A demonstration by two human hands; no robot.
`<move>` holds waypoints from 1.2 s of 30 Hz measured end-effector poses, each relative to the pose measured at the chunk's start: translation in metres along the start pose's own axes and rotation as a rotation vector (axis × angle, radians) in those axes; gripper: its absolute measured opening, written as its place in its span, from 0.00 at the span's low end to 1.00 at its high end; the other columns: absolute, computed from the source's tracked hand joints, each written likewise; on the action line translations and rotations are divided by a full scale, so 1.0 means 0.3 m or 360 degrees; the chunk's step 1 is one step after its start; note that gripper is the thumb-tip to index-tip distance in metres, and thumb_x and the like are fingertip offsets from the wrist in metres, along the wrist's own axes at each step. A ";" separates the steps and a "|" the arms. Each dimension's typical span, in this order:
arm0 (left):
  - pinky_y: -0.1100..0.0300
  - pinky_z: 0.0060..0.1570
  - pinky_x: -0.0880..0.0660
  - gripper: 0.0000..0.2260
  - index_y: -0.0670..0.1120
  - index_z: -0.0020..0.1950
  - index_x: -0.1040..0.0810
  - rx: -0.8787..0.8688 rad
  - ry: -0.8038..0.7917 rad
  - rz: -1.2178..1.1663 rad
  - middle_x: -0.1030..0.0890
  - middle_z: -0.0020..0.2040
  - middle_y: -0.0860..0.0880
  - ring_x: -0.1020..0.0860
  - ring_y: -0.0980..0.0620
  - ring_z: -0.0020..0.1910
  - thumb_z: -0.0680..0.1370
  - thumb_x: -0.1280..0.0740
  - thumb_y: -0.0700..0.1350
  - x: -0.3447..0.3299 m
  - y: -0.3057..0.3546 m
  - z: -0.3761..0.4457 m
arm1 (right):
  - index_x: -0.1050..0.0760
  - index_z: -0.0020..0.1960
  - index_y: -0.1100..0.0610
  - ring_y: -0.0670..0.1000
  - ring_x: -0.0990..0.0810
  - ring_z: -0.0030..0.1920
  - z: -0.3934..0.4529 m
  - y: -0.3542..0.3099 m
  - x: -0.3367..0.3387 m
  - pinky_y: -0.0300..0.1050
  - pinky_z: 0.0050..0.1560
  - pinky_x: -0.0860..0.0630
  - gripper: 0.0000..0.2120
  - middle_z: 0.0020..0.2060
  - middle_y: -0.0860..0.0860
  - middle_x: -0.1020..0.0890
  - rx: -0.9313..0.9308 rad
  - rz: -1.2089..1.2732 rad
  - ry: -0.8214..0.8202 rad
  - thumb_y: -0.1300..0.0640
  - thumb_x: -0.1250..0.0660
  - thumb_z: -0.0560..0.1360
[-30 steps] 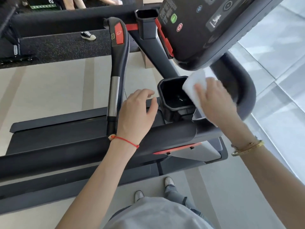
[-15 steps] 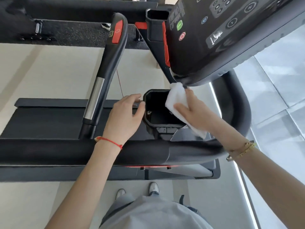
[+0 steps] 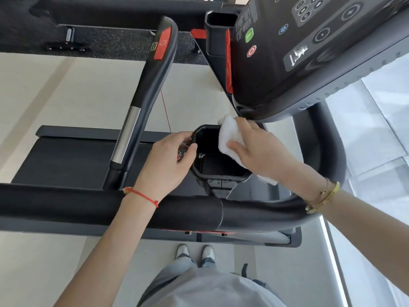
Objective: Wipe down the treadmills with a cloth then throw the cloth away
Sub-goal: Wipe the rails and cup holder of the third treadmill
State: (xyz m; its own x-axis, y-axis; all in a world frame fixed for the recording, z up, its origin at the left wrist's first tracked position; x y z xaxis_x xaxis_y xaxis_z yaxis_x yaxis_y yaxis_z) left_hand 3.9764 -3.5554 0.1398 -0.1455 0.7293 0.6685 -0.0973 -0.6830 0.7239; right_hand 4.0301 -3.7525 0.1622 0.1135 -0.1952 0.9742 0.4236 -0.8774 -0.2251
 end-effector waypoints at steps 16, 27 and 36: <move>0.58 0.56 0.22 0.15 0.51 0.65 0.23 -0.0001 -0.0011 -0.0013 0.19 0.55 0.57 0.22 0.62 0.52 0.80 0.39 0.50 -0.004 -0.004 0.004 | 0.36 0.69 0.54 0.57 0.23 0.52 0.094 -0.056 0.018 0.52 0.47 0.25 0.22 0.55 0.51 0.25 0.0336 -0.0193 0.0006 0.45 0.42 0.80; 0.75 0.52 0.28 0.13 0.51 0.63 0.22 -0.0017 0.0006 -0.0012 0.19 0.51 0.57 0.22 0.64 0.50 0.80 0.36 0.45 -0.004 0.004 0.012 | 0.43 0.74 0.57 0.62 0.25 0.58 0.009 -0.001 -0.003 0.47 0.48 0.37 0.25 0.65 0.58 0.30 -0.0179 0.0213 -0.0027 0.47 0.43 0.81; 0.82 0.48 0.33 0.12 0.48 0.62 0.21 -0.0023 0.0012 0.0006 0.20 0.49 0.57 0.23 0.69 0.46 0.80 0.35 0.44 0.000 0.016 0.011 | 0.39 0.52 0.61 0.48 0.29 0.34 -0.106 0.022 -0.050 0.39 0.31 0.40 0.18 0.35 0.51 0.28 -0.0502 0.0571 -0.0116 0.45 0.42 0.80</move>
State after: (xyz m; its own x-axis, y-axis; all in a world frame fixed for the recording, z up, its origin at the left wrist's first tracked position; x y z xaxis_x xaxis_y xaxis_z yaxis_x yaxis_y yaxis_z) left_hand 3.9792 -3.5586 0.1439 -0.1534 0.7264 0.6699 -0.1112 -0.6863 0.7188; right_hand 4.0027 -3.7693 0.1467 0.2698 -0.4888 0.8296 0.0543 -0.8525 -0.5199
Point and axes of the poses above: each hand's wrist, its own z-axis towards the middle knuckle, its own x-axis out of the back of the hand, y = z × x, the point moved 3 cm from there along z, towards the middle knuckle
